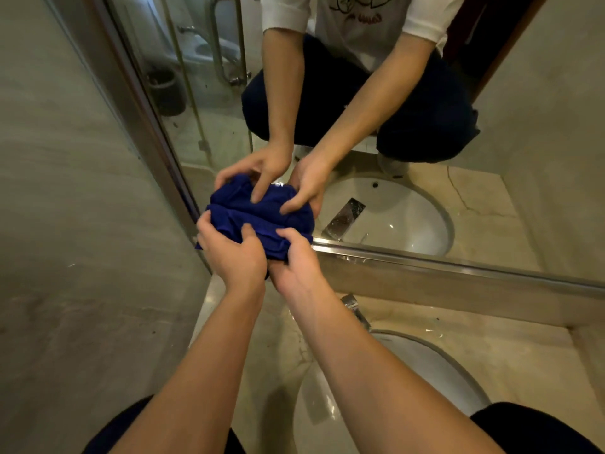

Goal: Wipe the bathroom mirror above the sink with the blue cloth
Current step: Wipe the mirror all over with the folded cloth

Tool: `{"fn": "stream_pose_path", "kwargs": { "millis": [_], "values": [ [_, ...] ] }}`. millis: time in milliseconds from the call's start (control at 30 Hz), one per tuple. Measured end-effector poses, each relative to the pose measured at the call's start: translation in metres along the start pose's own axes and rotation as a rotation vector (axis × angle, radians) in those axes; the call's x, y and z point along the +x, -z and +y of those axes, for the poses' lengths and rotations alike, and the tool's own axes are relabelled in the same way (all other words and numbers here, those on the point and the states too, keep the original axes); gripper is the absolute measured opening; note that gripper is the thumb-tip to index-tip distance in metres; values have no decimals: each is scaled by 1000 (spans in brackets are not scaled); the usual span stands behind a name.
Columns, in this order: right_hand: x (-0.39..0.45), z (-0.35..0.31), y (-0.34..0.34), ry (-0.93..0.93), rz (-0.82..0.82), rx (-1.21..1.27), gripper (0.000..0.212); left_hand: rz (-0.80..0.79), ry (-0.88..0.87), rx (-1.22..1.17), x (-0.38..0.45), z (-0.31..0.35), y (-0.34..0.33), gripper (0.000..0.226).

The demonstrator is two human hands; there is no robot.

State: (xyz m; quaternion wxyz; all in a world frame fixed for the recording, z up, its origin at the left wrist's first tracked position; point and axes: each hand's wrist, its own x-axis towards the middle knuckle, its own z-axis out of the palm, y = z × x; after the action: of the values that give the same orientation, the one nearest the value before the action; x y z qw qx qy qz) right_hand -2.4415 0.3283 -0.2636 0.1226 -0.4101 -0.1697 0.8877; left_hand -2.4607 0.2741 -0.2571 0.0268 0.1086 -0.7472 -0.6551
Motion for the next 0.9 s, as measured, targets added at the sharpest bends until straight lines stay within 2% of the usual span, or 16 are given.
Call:
{"fn": "stream_pose_path", "kwargs": {
  "millis": [167,300,500,600,733,833,900],
  "values": [
    [-16,-38,22,35,-25,33,43,-63,-79,-31,-30,1,-22,58],
    [-27,-73,48,73,-35,50,44,-149,-130,-14,-62,6,-41,53],
    [-45,-122,91,134,28,74,41,-389,-198,76,-95,12,-56,49],
    [-69,-141,108,123,79,-200,31,-539,-147,147,-93,17,-43,40],
    [-94,-135,125,146,155,-718,12,-538,11,312,-91,10,-20,31],
    [-92,-125,127,220,193,-793,7,-560,67,456,-90,9,-11,44],
    [-86,-122,126,224,222,-740,9,-605,60,555,-84,8,-8,41]
  ]
}}
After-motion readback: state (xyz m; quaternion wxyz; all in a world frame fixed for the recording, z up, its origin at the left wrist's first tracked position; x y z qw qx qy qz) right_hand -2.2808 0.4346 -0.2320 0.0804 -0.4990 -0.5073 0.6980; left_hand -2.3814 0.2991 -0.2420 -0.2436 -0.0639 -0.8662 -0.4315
